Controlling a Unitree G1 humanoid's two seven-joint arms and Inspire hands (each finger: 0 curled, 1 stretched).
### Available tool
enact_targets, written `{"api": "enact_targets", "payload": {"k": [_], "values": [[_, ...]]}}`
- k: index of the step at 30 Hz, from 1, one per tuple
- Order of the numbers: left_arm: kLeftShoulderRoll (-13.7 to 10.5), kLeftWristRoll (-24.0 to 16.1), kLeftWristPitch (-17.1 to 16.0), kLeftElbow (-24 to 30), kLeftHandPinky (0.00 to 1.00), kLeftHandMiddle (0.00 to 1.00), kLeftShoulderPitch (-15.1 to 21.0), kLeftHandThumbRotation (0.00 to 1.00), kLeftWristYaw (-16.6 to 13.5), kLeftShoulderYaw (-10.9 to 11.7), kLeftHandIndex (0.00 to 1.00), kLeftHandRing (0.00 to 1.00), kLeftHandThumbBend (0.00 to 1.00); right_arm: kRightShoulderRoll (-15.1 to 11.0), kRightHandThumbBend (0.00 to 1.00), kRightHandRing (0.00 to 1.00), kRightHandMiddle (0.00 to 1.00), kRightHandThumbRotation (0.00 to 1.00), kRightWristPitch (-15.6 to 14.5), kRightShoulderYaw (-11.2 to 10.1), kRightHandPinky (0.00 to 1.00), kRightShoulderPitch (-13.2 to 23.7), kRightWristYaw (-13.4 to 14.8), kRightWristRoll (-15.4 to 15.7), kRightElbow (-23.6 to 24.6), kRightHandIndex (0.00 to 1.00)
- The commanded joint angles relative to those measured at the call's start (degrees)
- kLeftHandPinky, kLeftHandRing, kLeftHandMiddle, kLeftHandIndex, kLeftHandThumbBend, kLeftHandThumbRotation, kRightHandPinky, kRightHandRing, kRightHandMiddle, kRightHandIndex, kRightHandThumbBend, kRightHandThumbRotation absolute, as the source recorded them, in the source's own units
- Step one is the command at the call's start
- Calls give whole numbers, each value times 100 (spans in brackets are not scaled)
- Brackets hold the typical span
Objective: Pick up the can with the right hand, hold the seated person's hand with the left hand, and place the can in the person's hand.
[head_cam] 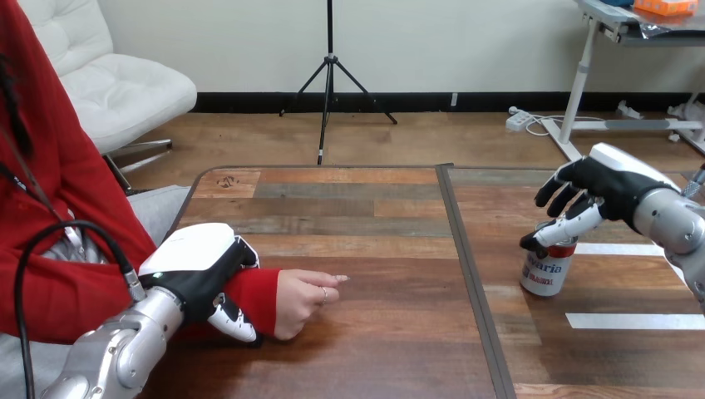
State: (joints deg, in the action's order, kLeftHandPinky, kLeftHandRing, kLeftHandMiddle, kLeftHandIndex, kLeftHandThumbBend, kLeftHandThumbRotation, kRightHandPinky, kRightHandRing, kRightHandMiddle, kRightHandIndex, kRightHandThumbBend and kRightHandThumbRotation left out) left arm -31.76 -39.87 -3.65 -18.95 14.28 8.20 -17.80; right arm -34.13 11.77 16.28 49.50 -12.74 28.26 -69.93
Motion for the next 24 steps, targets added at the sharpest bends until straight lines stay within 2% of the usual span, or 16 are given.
{"api": "enact_targets", "payload": {"k": [1,10,13,16,24], "values": [[-6,97,-49,649,25,39,405,0,-109,249,38,32,80,-11,100,68,70,31,-81,62,62,490,-98,49,121,70],[-4,121,-44,680,26,40,380,0,-126,273,39,33,80,5,100,70,72,33,-342,211,65,537,-304,172,121,72],[-12,116,-42,692,27,40,377,0,-105,273,39,33,80,13,100,71,73,33,-387,195,66,533,-400,144,115,73],[-16,108,26,734,27,40,370,0,-20,276,40,34,80,-9,100,71,73,34,-327,256,66,516,-401,204,129,74],[-12,119,-16,698,28,41,371,0,-28,280,41,35,80,-18,100,73,74,36,-299,275,68,489,-447,247,94,73]]}}
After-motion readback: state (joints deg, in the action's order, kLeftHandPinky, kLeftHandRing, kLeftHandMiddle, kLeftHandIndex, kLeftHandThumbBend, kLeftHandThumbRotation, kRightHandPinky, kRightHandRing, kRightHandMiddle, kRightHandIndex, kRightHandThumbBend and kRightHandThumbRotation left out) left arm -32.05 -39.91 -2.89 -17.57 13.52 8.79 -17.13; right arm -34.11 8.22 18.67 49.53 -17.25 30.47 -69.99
